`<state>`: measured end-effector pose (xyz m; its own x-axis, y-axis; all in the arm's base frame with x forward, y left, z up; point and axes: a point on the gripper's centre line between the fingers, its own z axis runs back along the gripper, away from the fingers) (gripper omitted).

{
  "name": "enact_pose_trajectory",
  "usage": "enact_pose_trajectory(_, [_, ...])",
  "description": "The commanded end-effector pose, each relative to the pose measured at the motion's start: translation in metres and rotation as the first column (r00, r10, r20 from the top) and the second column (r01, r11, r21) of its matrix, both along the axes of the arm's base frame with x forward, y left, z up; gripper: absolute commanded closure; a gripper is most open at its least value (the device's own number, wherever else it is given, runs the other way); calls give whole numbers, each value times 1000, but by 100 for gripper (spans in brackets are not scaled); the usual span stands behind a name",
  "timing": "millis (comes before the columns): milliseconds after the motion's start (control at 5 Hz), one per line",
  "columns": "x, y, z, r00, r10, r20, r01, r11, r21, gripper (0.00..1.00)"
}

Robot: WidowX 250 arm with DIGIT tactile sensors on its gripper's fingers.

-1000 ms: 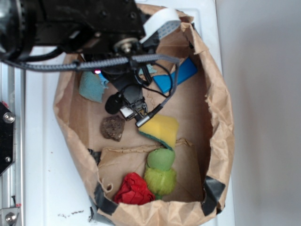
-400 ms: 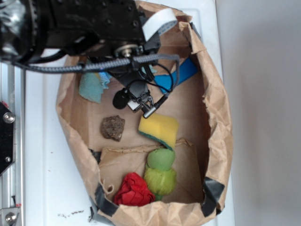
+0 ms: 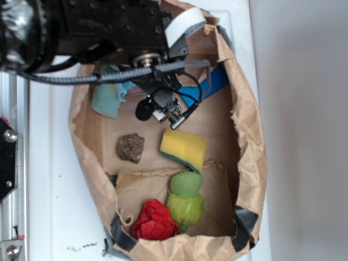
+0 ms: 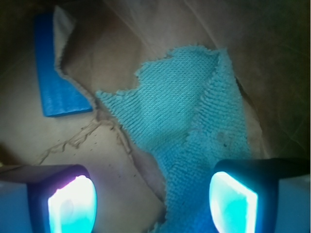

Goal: Grab the blue cloth.

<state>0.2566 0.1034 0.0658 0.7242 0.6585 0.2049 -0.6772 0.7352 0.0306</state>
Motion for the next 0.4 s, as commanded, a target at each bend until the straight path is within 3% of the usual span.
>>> enact_pose_trajectory(0, [-7, 5, 7, 997, -79, -14, 80, 992, 99, 0])
enact_pose_trajectory(200, [-12, 4, 2, 994, -101, -31, 105, 985, 139, 0])
